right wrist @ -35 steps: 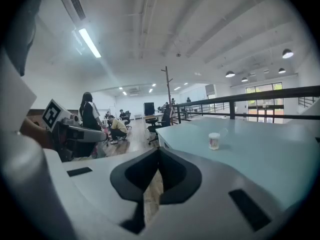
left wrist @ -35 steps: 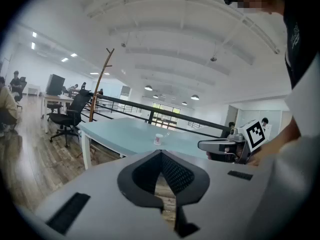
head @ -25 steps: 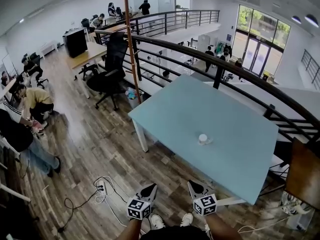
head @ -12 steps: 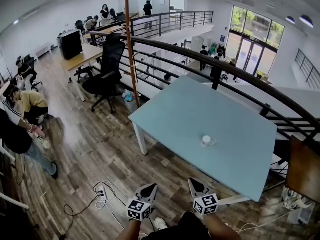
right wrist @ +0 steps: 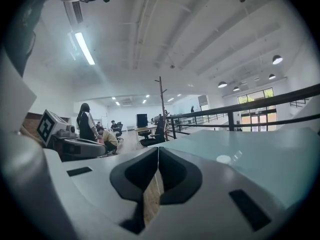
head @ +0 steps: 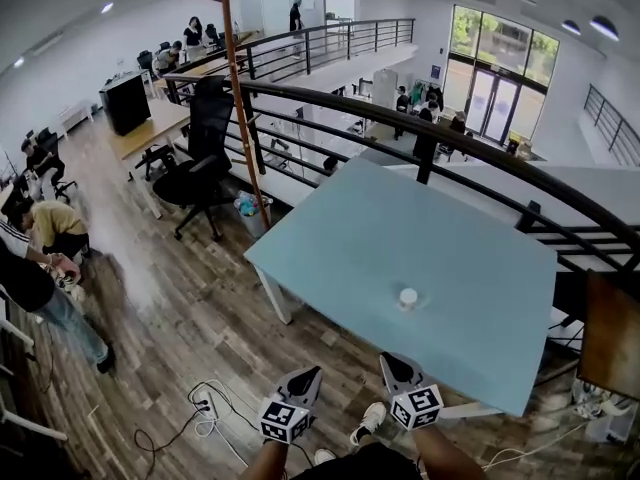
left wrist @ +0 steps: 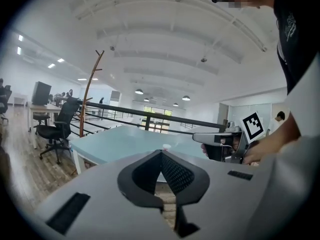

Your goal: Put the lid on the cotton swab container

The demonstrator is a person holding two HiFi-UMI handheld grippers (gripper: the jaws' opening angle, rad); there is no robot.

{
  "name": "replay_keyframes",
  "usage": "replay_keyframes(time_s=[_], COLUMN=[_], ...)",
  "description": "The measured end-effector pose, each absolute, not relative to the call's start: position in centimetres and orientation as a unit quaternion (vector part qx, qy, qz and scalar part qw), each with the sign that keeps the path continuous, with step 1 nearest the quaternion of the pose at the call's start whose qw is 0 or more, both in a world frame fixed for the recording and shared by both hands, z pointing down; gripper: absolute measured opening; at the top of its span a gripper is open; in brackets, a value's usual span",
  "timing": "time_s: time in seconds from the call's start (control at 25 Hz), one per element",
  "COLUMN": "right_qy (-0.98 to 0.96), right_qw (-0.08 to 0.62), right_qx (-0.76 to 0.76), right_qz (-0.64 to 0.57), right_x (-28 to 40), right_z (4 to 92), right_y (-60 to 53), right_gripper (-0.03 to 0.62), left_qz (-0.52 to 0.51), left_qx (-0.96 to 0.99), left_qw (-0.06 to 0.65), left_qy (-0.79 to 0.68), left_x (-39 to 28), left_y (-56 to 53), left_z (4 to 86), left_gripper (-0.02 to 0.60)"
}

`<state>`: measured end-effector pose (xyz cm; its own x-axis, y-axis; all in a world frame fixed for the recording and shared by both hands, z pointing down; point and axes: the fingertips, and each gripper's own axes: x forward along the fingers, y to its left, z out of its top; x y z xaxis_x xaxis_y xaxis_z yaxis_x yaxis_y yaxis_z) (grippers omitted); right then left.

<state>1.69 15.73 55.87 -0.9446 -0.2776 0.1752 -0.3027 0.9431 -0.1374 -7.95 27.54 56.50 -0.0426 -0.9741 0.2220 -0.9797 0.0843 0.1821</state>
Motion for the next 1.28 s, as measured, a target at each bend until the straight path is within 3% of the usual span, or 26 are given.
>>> replay_keyframes(time_s=[0.8,1.28], right_qy=[-0.985,-0.975], right_qw=[0.025,0.043], right_qx=[0.122,0.192], right_qz=[0.119,0.104], right_x=[-2.6,-5.6], right_z=[52.6,53.6], right_y=[-0.6,-8.4], right_gripper=[0.018,0.018], left_qz=[0.063,0.07], left_qx=[0.693,0.763], left_qw=[0.125,0.116], left_qy=[-0.708,-0.632], left_x=[-10.5,-14.1], left_y=[7.9,-3.1], left_z=[52.8,54.5], left_gripper=[0.011,0.011])
